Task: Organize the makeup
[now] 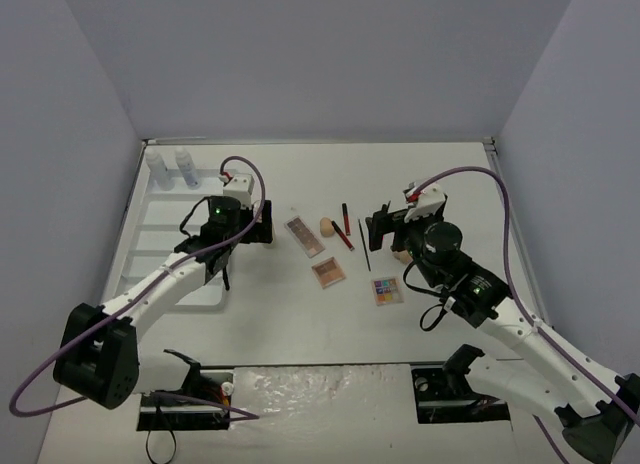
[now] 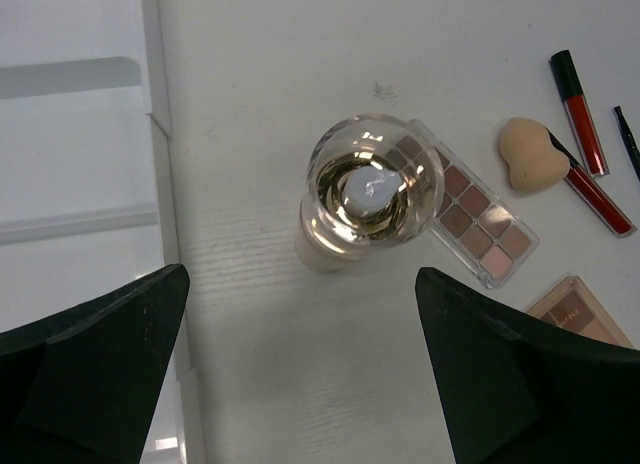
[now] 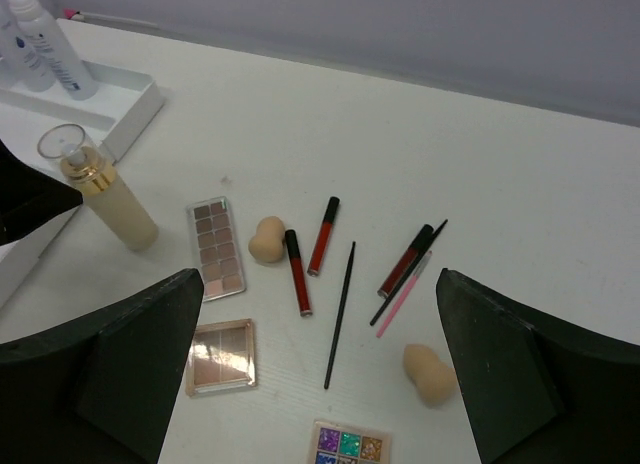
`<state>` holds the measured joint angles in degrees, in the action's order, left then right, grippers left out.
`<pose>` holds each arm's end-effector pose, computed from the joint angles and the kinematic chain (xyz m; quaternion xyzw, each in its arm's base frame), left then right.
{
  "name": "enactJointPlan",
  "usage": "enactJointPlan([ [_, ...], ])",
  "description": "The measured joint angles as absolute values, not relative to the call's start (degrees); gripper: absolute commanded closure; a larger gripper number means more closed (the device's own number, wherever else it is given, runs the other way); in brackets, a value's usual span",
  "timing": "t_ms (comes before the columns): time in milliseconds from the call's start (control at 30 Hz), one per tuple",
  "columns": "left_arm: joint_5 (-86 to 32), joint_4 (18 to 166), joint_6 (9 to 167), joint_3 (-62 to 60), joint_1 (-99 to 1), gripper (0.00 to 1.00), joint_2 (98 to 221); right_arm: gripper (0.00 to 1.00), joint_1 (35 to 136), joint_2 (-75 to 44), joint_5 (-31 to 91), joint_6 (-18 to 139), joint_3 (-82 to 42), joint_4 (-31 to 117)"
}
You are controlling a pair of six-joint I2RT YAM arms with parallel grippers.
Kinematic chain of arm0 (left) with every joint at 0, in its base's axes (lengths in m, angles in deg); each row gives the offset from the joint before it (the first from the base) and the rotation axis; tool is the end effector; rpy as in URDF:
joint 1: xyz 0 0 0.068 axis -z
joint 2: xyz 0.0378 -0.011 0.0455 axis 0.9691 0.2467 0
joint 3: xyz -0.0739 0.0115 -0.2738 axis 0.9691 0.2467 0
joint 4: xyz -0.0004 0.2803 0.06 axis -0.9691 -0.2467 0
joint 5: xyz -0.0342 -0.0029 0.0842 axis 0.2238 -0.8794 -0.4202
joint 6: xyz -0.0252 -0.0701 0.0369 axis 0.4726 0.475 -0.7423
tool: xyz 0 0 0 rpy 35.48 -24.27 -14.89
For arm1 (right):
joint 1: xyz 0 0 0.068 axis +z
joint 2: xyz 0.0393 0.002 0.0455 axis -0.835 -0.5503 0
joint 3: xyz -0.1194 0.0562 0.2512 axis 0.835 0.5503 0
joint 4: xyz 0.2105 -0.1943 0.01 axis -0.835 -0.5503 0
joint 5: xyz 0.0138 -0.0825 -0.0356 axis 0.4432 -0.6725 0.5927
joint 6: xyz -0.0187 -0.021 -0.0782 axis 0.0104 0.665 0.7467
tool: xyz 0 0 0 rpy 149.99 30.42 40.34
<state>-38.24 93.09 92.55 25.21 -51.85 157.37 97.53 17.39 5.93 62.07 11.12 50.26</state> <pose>0.3162 -0.1355 0.2450 0.0437 0.8390 -0.1626 0.5175 0.2067 0.1528 0.3671 -0.1120 0.6807 0.1932 0.6977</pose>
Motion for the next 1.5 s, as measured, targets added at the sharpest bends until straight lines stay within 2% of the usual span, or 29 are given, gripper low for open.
enactJointPlan([
  [300,-41.5,102.4,92.3,22.7,-49.6,0.17,165.8,0.0,94.0,21.1,4.9,60.8,11.9,45.0],
  [433,-42.3,104.7,92.4,22.2,-49.3,0.25,167.8,0.0,94.0,21.1,4.9,60.8,11.9,44.1],
  [500,-42.7,105.2,92.4,22.2,-49.1,0.27,168.0,0.0,94.0,21.1,4.9,60.8,11.9,44.1],
  [1167,-44.8,107.4,92.5,22.3,-47.6,0.26,168.1,0.0,93.8,21.8,5.0,60.1,11.9,43.7],
  [1500,-45.5,109.8,92.6,25.6,-47.6,0.21,167.8,0.0,93.8,22.0,6.0,59.9,11.9,43.0],
])
